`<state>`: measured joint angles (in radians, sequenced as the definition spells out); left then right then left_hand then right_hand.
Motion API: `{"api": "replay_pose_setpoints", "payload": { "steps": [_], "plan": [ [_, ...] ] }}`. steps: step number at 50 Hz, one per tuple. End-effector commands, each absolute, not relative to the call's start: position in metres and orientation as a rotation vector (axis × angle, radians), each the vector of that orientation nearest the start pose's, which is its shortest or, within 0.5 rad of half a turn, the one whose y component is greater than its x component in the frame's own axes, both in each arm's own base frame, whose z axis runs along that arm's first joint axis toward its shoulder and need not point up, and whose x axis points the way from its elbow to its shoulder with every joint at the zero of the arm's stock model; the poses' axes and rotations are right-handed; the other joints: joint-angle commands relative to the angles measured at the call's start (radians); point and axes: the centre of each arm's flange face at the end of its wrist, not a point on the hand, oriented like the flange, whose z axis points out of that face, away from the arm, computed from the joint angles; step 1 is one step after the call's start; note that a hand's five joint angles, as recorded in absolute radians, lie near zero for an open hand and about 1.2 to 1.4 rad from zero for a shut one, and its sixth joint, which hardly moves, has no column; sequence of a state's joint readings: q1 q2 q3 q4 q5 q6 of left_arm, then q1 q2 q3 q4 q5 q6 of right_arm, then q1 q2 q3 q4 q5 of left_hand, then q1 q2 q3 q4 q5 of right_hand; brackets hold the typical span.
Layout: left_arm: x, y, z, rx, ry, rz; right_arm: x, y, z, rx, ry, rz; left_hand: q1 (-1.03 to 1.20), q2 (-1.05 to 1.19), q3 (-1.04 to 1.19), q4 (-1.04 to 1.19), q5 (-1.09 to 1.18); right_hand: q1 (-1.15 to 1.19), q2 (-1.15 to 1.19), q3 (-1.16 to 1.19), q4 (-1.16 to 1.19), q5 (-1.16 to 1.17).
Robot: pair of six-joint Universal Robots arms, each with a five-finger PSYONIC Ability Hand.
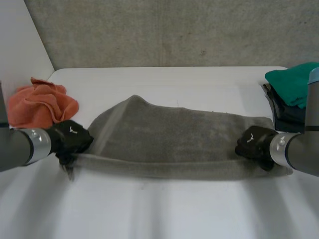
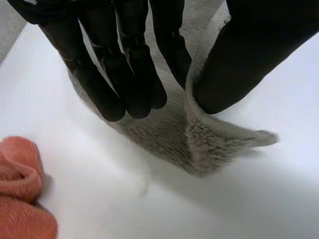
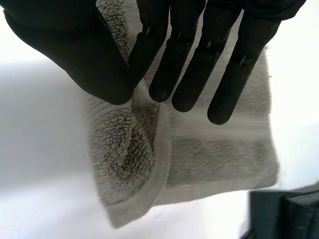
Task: Fold the laundry.
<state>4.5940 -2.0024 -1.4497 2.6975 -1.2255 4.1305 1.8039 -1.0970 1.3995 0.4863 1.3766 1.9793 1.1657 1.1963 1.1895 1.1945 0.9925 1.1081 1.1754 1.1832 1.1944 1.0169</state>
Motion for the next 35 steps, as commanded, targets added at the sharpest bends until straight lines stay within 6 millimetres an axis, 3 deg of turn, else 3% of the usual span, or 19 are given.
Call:
{"api": "replay_pose_setpoints", "payload": {
  "steps": [1, 6, 7, 10, 11, 15, 16, 21, 25, 29, 30, 33, 35],
  "plan": [
    [-0.229, -0.365, 0.23, 1.463, 2.045, -1.748, 0.252, -0.338, 0.224, -1.687, 2.207, -1.879, 0.231, 0.2, 0.207, 0.202, 0.229, 0.288, 0.221, 0.213, 0.202, 0.205],
    [-0.249, -0.399, 0.306, 1.226, 1.762, -2.175, 0.266, -0.379, 0.301, -1.218, 1.961, -2.424, 0.231, 0.2, 0.207, 0.202, 0.229, 0.288, 0.221, 0.213, 0.202, 0.205],
    [-0.252, -0.406, 0.336, 1.112, 1.645, -2.325, 0.268, -0.387, 0.328, -1.018, 1.842, -2.577, 0.231, 0.2, 0.207, 0.202, 0.229, 0.288, 0.221, 0.213, 0.202, 0.205],
    [-0.251, -0.413, 0.378, 0.912, 1.481, -2.536, 0.264, -0.395, 0.359, -0.724, 1.663, -2.735, 0.231, 0.2, 0.207, 0.202, 0.229, 0.288, 0.221, 0.213, 0.202, 0.205],
    [-0.248, -0.415, 0.399, 0.769, 1.392, -2.649, 0.263, -0.394, 0.38, -0.566, 1.518, -2.811, 0.231, 0.2, 0.207, 0.202, 0.229, 0.288, 0.221, 0.213, 0.202, 0.205],
    [-0.242, -0.416, 0.429, 0.501, 1.225, -2.851, 0.262, -0.386, 0.41, -0.38, 1.246, -2.916, 0.231, 0.2, 0.207, 0.202, 0.229, 0.288, 0.221, 0.213, 0.202, 0.205],
    [-0.242, -0.417, 0.431, 0.479, 1.204, -2.875, 0.262, -0.385, 0.409, -0.382, 1.239, -2.921, 0.231, 0.2, 0.207, 0.202, 0.229, 0.288, 0.221, 0.213, 0.202, 0.205],
    [-0.243, -0.421, 0.411, 0.527, 1.275, -2.843, 0.266, -0.381, 0.396, -0.472, 1.267, -2.909, 0.231, 0.2, 0.207, 0.202, 0.229, 0.288, 0.221, 0.213, 0.202, 0.205],
    [-0.241, -0.426, 0.382, 0.61, 1.385, -2.763, 0.27, -0.382, 0.37, -0.583, 1.385, -2.831, 0.231, 0.2, 0.207, 0.202, 0.229, 0.288, 0.221, 0.213, 0.202, 0.205],
    [-0.238, -0.429, 0.342, 0.668, 1.535, -2.659, 0.273, -0.386, 0.329, -0.692, 1.55, -2.706, 0.231, 0.2, 0.207, 0.202, 0.229, 0.288, 0.221, 0.213, 0.202, 0.205],
    [-0.237, -0.428, 0.324, 0.694, 1.599, -2.613, 0.273, -0.387, 0.31, -0.732, 1.629, -2.64, 0.231, 0.2, 0.207, 0.202, 0.229, 0.288, 0.221, 0.213, 0.202, 0.205],
    [-0.236, -0.425, 0.298, 0.745, 1.693, -2.536, 0.273, -0.385, 0.277, -0.794, 1.75, -2.524, 0.231, 0.2, 0.207, 0.202, 0.229, 0.288, 0.221, 0.213, 0.202, 0.205],
    [-0.234, -0.419, 0.271, 0.813, 1.776, -2.449, 0.271, -0.381, 0.242, -0.86, 1.879, -2.394, 0.231, 0.2, 0.207, 0.202, 0.229, 0.288, 0.221, 0.213, 0.202, 0.205]
  ]
}}
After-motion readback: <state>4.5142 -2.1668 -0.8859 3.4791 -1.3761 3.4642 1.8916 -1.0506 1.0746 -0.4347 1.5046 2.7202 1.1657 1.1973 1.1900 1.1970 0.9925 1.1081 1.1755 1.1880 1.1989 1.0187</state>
